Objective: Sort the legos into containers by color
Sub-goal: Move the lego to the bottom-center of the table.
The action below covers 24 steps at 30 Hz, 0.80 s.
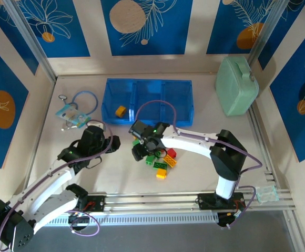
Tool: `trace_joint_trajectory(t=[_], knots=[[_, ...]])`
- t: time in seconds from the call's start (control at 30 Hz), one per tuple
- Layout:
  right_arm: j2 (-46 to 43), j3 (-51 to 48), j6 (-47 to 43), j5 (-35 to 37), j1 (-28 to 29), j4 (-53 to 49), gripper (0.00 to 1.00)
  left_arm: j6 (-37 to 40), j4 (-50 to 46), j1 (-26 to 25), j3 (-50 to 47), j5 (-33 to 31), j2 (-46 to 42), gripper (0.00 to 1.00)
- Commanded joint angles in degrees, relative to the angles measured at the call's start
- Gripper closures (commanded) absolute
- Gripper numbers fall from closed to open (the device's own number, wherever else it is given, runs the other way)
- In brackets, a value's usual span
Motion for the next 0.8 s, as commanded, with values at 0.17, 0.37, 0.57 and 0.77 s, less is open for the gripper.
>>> trace_joint_trajectory(t=[0.17, 0.37, 0.57, 0.77], knots=[[4.6, 1.9, 7.8, 1.6, 2.2, -5.7, 0.31, -1.1, -0.8, -0.3, -1.3, -0.7, -0.4, 0.32], [5.6, 1.9, 10.6, 4.1, 2.7, -6.8, 0.33, -1.3, -0.6, -0.3, -1.9, -0.9, -0.7, 0.32], [6.9, 2.4, 11.2, 5.0, 3.2, -6.9, 0.33, -1.5, 0.0, -0.3, -2.3, -0.9, -0.2, 0.32], [8.4, 3.4, 11.6, 4.9, 4.0, -6.6, 0.35, -1.6, 0.5, -0.3, -2.4, -0.9, 0.3, 0.32]])
